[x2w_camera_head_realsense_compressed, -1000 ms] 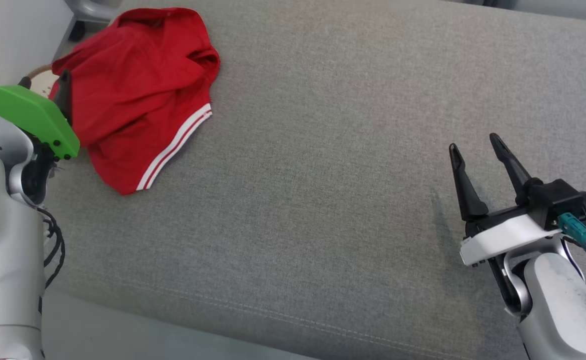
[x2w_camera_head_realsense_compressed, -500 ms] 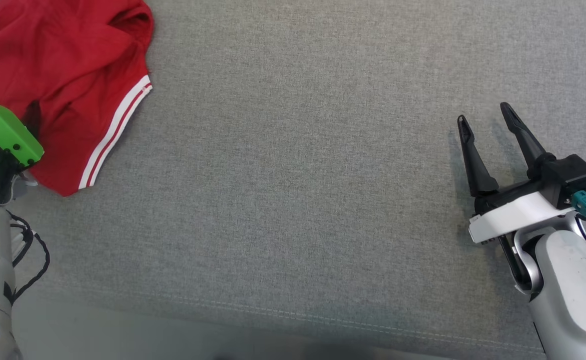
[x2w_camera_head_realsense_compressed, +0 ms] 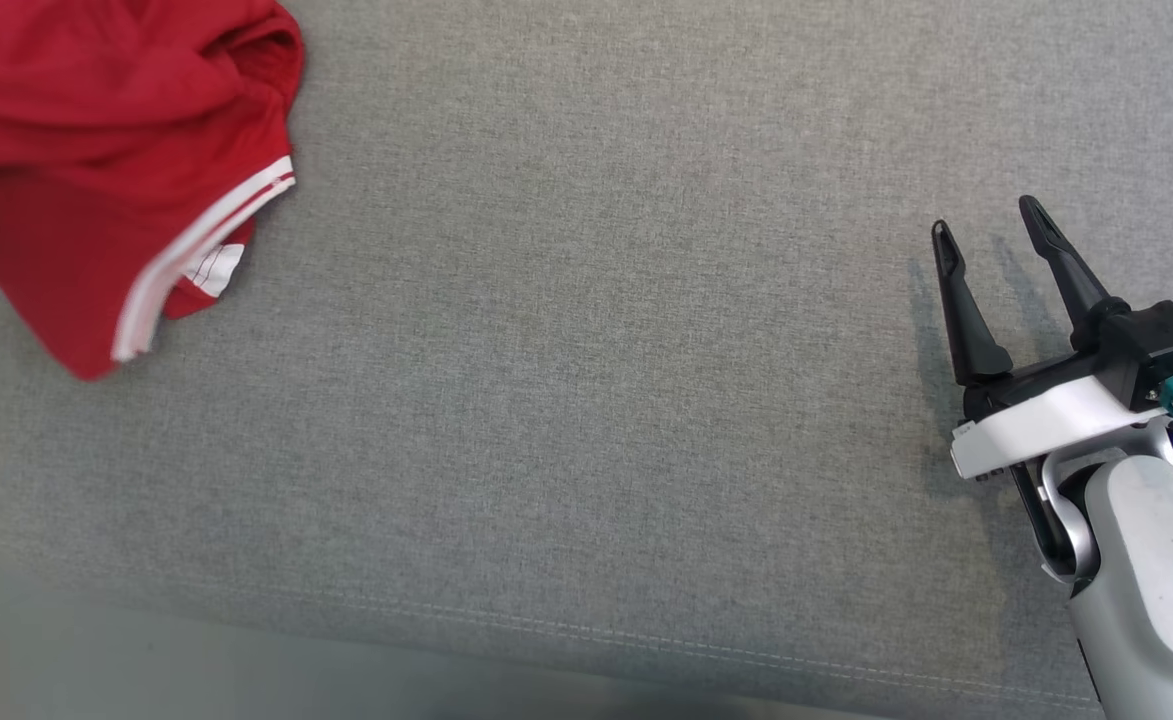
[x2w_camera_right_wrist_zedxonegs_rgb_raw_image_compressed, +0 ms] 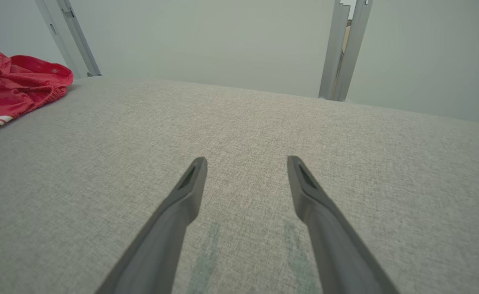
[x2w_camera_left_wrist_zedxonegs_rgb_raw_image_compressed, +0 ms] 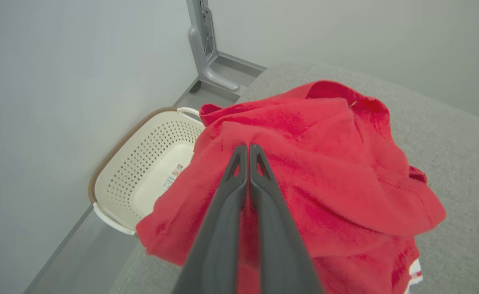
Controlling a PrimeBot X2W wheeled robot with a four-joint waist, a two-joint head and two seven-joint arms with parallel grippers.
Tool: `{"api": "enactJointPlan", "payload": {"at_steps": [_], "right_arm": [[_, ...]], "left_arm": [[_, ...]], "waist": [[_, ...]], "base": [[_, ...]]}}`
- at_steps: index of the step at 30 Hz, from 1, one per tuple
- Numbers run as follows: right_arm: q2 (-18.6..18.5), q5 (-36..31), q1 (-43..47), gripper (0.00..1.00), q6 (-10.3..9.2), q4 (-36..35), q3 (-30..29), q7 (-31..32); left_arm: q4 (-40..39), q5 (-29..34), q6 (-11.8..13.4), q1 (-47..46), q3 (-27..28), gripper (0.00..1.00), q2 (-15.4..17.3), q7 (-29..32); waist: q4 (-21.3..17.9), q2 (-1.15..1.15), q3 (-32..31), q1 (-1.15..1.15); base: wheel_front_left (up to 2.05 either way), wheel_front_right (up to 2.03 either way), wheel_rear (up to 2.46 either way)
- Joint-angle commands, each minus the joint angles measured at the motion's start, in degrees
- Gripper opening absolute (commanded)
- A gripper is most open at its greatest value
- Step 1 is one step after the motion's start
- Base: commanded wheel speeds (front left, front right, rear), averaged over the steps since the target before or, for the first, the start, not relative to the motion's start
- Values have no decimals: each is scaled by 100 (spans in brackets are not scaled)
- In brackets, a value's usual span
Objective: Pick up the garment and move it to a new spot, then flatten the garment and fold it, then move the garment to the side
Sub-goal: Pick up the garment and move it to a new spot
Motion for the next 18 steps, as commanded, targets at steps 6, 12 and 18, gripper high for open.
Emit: {"api": "enactJointPlan", "payload": {"at_steps": [6,12,18], "right_arm": [[106,-15,107,100,0,25,-66,-46],[245,-3,161,100,0,66,-158,-115],[456,-50,290,100,0,-52,-310,-155]], "left_arm": [[-611,429,333,-648,-119,0,341,-1230],[-1465,789,430,-923,-458,0,328,-1634],[-2914,1095,480,-473,-930,0,90,-1411]], "waist": [[39,0,-402,-1],[-69,0,-788,-1],[-323,0,-1082,-1]], "base": [[0,0,0],[0,0,0],[0,0,0]]}}
